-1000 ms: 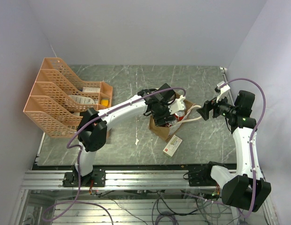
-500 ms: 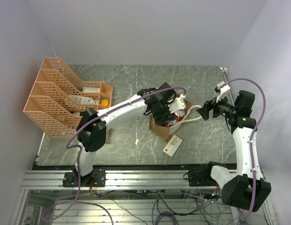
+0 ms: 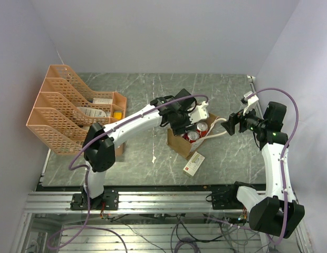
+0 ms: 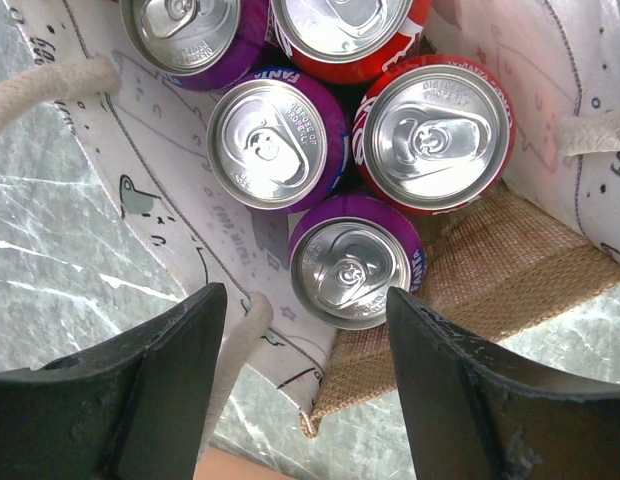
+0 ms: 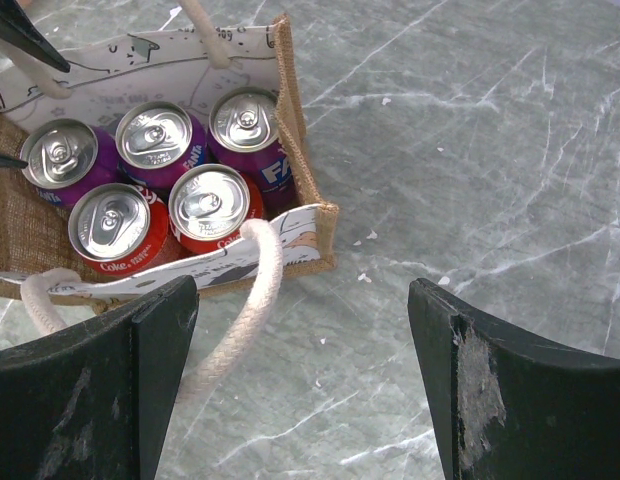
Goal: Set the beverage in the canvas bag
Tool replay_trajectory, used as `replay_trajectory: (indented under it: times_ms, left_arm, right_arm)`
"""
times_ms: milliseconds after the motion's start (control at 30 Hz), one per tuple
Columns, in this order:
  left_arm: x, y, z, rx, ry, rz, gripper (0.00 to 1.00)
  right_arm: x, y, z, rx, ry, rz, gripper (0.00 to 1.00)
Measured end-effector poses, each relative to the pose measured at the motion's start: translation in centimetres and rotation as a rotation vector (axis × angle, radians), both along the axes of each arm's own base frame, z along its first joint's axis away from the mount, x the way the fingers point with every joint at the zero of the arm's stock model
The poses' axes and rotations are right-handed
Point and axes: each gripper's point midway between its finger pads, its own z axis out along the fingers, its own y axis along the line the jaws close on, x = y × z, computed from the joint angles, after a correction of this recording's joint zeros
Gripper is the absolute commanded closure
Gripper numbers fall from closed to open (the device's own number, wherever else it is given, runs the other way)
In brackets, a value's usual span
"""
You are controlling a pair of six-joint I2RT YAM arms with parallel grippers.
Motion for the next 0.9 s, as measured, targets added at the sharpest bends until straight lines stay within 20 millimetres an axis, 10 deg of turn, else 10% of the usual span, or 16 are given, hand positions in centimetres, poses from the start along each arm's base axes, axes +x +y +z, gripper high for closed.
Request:
replay_trajectory:
  times_ms: [400, 900]
  left_arm:
    - [0.5, 0.1, 0.1, 0.018, -0.038, -0.028, 0.46]
    - [-0.1, 0.1, -1.8, 0.065, -0.022, -0.065, 0.42]
  right_arm:
    - [0.0, 0.0, 0.0, -0.001, 0.000, -0.001, 0.14]
    - [0.0, 0.0, 0.0, -0.002, 0.000, -0.001, 0.14]
